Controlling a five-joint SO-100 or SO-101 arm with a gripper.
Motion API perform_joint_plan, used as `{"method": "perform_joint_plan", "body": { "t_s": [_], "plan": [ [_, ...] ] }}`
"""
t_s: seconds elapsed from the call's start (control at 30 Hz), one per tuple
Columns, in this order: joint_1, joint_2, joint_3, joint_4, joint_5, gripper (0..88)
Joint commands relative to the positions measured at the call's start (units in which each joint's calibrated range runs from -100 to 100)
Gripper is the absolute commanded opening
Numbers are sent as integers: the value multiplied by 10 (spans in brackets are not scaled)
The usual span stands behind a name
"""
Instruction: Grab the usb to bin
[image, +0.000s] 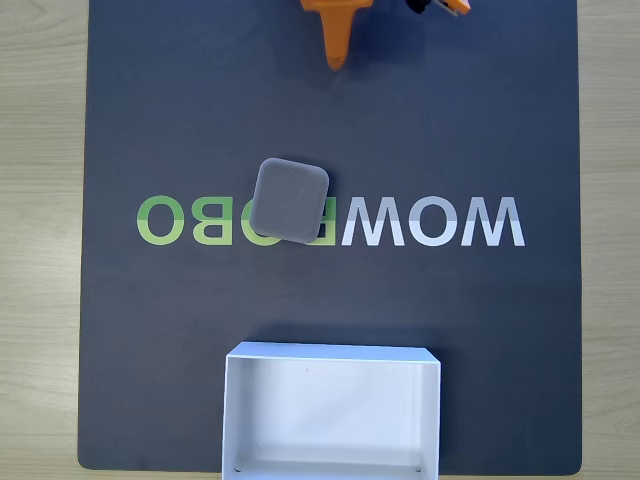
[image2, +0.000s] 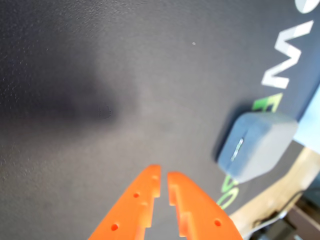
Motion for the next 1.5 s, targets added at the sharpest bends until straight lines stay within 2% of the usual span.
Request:
{"method": "perform_joint_plan", "body": {
  "t_s": [0.0, 1.17, 1.27, 1.47],
  "plan": [
    [6, -1, -10, 5, 0, 14],
    [7, 11, -14, -2, 1, 14],
    [7, 53, -24, -42, 3, 16],
    [7, 230, -123, -193, 0, 20]
  ]
}}
